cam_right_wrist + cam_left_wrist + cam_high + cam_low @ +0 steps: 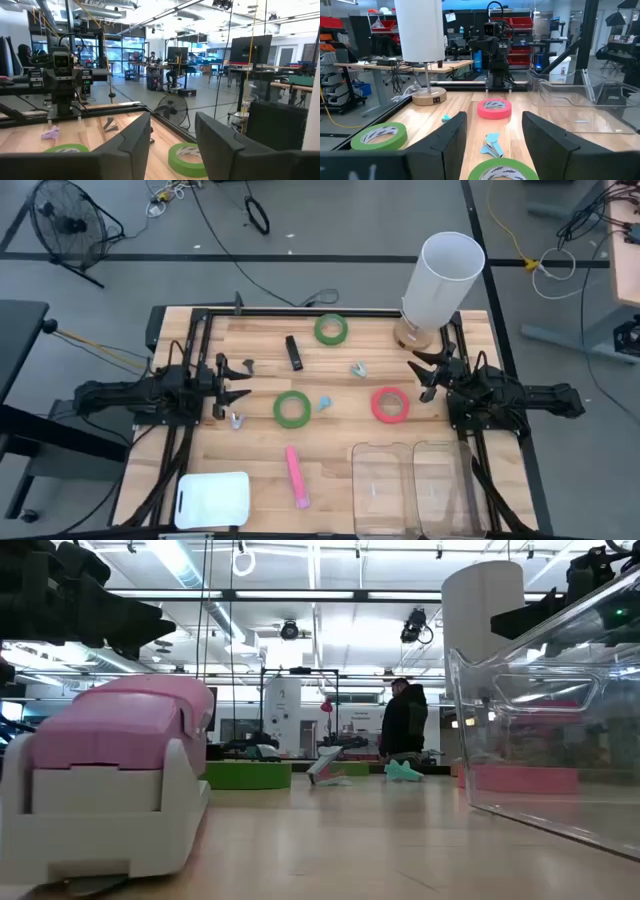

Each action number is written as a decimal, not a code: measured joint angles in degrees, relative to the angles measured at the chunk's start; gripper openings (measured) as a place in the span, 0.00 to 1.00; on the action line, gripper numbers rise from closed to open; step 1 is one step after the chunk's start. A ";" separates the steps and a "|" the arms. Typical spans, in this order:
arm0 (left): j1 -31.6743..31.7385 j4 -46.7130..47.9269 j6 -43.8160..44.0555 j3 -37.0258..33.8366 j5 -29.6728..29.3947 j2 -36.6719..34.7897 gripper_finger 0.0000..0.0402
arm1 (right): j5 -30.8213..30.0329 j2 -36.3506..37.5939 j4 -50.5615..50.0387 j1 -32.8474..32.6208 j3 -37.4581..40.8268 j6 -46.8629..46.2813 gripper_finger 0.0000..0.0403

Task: Pick and place Stapler, Stapler remover, tape

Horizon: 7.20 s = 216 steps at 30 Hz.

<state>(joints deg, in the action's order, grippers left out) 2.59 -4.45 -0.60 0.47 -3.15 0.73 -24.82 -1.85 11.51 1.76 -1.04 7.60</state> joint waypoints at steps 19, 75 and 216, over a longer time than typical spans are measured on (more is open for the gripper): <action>0.02 0.00 0.02 0.00 0.00 0.00 0.49 | 0.00 -0.02 0.00 0.00 0.00 0.02 0.39; 0.01 -0.02 0.01 -0.02 0.00 0.01 0.49 | -0.13 -0.02 0.55 0.02 0.00 0.30 0.39; 0.01 -3.45 4.92 0.00 0.03 0.02 0.49 | 12.19 -86.18 -86.06 -28.52 -87.06 -43.16 0.13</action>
<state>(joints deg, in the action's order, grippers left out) 2.61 -7.90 4.32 0.46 -3.11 0.75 -12.63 -88.03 -74.55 -26.76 -88.09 -35.56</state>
